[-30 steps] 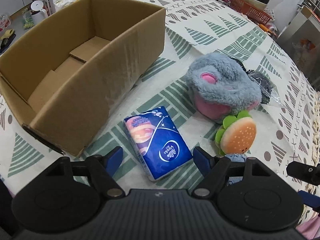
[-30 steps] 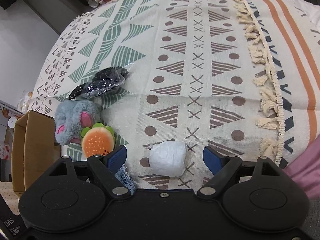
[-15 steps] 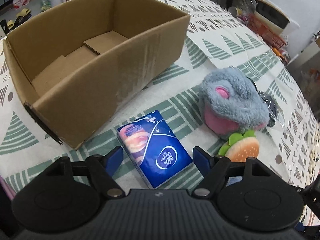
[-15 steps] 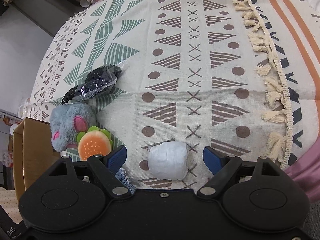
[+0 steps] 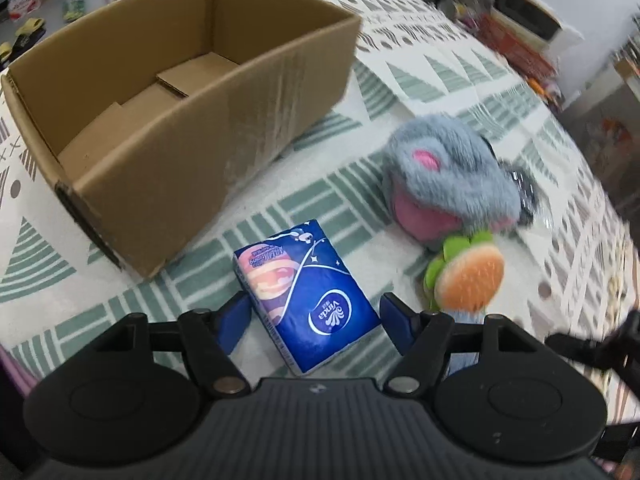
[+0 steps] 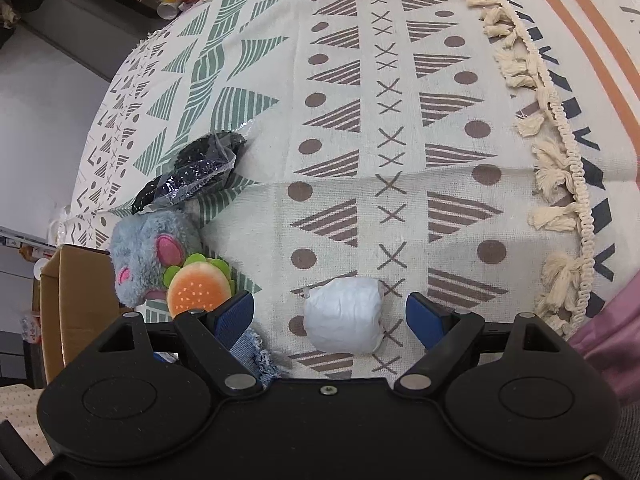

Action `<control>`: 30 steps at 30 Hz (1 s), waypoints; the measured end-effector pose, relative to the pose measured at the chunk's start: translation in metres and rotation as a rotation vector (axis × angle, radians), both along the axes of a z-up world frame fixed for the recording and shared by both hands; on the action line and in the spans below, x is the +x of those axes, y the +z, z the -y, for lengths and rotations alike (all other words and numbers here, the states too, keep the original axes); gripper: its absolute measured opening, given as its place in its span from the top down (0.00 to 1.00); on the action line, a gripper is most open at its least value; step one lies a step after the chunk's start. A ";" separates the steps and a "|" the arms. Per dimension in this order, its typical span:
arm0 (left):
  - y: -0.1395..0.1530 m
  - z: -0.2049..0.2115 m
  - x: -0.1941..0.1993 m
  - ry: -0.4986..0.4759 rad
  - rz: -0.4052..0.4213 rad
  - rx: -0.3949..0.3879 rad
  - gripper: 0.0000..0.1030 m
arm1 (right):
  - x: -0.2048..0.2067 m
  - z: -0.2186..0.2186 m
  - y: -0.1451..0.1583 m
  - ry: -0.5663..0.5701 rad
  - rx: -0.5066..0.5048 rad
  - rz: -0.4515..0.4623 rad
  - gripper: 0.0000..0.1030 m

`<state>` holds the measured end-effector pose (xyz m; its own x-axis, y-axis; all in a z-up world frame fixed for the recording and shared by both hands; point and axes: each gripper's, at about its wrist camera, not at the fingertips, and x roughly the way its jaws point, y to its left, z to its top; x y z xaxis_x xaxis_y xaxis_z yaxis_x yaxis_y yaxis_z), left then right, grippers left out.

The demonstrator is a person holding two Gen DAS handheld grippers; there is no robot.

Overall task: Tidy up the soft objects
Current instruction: 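Move the left gripper to the blue tissue pack while the right gripper approaches the white ball, then close the left gripper on the tissue pack while the right gripper closes on the white ball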

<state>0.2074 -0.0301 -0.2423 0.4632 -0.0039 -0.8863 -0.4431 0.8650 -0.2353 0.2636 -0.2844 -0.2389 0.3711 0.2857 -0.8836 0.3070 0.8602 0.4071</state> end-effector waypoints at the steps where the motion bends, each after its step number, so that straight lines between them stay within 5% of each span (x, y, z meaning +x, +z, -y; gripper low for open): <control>1: 0.000 0.003 -0.001 -0.025 -0.004 0.012 0.32 | -0.001 0.000 0.001 -0.001 -0.001 0.001 0.20; 6: 0.002 0.004 -0.007 -0.063 -0.041 0.043 0.28 | -0.003 0.000 0.004 -0.003 -0.002 0.009 0.20; 12: 0.003 -0.007 -0.014 0.008 -0.074 0.104 0.28 | -0.004 0.003 0.003 -0.010 0.018 0.001 0.20; 25: 0.001 -0.017 -0.005 0.070 -0.047 0.065 0.28 | 0.002 -0.005 -0.004 0.003 -0.017 -0.020 0.23; 28: -0.006 -0.017 -0.004 0.080 -0.055 0.081 0.31 | 0.004 -0.010 -0.005 0.021 -0.033 -0.018 0.30; 30: -0.006 -0.017 -0.005 0.083 -0.049 0.082 0.35 | 0.005 -0.013 -0.007 0.038 -0.024 -0.018 0.45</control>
